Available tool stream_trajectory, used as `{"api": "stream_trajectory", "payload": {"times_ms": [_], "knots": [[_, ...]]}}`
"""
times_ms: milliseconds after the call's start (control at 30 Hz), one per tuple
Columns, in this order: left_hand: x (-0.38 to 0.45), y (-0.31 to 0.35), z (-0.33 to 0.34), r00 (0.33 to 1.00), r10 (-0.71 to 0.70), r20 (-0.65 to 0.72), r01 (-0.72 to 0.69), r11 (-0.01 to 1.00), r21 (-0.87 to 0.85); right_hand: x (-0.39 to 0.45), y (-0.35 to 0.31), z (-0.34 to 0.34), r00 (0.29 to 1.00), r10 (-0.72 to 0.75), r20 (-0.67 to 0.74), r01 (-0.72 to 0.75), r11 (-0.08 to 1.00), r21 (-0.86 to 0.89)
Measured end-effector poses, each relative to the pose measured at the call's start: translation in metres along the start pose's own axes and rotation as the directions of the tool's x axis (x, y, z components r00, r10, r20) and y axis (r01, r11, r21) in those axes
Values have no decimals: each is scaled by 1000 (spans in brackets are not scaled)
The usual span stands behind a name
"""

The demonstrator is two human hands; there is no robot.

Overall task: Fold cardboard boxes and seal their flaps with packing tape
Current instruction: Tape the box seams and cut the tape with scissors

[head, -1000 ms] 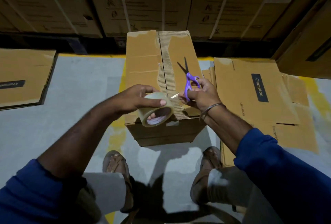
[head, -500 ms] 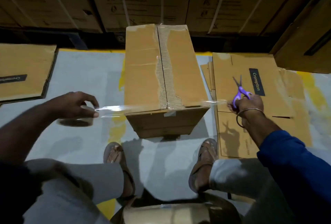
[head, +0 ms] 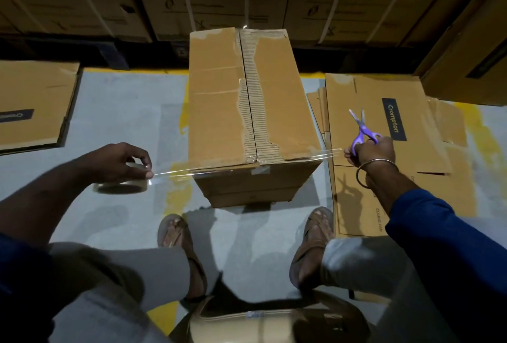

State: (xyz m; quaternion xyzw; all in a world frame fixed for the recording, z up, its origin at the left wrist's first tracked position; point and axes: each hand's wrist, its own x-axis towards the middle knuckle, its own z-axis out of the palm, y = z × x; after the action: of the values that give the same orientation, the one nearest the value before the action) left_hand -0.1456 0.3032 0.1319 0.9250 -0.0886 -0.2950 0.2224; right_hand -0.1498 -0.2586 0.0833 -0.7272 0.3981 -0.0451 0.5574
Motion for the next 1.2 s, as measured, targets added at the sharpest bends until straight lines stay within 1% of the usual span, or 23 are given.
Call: {"api": "stream_trajectory", "payload": {"times_ms": [100,167,267,400,467,533,600,700,767,800,833,867,900,933,967,1000,1033,1067,1100,1133,1167,1200], "knots": [[6,-5,2,999,-29,17,29,1000,8,10,13,9,1000,-1,-25,0,998,-55],[11,-7,4,999,-41,24,41,999,1,1,14,16,999,39,-29,-41,996,-83],[20,-8,9,998,-49,35,50,999,-8,-11,17,30,993,108,37,-106,993,-46],[28,-14,11,997,-58,49,58,998,5,-7,32,51,978,178,105,-178,984,-12],[32,-15,12,997,-57,45,56,998,17,-3,38,58,964,237,118,-243,969,44],[35,-15,13,998,-53,36,53,998,20,-3,40,60,942,308,137,-328,931,160],[37,-14,14,998,-61,30,61,998,15,-3,41,59,937,315,151,-342,916,212],[39,-13,14,996,-91,21,90,995,47,-3,48,57,933,313,176,-344,921,182],[39,-12,14,994,-106,19,105,993,60,-7,52,53,937,307,166,-326,939,104],[38,-12,14,994,-106,18,105,993,61,-7,53,50,953,281,116,-287,957,40],[38,-11,14,995,-101,17,100,993,60,-8,51,46,976,211,56,-209,977,-45],[37,-10,14,996,-91,19,90,994,57,-13,45,42,995,95,-10,-96,987,-132],[37,-9,14,996,-83,22,82,995,51,-19,37,38,996,-51,-69,37,980,-195],[36,-8,14,996,-81,22,80,996,43,-28,27,36,975,-198,-105,172,961,-217],[35,-7,13,996,-85,18,84,996,31,-38,19,36,936,-334,-111,305,927,-221],[33,-7,12,996,-93,10,93,996,17,-52,12,38,894,-442,-76,416,881,-227],[32,-7,12,995,-102,4,102,995,5,-66,7,42,849,-528,5,512,822,-249],[32,-6,12,993,-115,-3,115,993,-3,-80,6,47,803,-583,125,592,755,-283],[31,-6,12,991,-131,-6,131,991,-10,-94,9,54,754,-606,255,657,690,-303],[30,-5,12,989,-144,-7,144,989,-16,-107,16,63,709,-594,380,703,634,-322],[29,-4,13,989,-149,-9,149,989,-20,-119,24,72,659,-575,484,747,575,-334],[30,-4,14,990,-142,-8,141,990,-21,-132,31,82,609,-565,556,788,512,-342]]}}
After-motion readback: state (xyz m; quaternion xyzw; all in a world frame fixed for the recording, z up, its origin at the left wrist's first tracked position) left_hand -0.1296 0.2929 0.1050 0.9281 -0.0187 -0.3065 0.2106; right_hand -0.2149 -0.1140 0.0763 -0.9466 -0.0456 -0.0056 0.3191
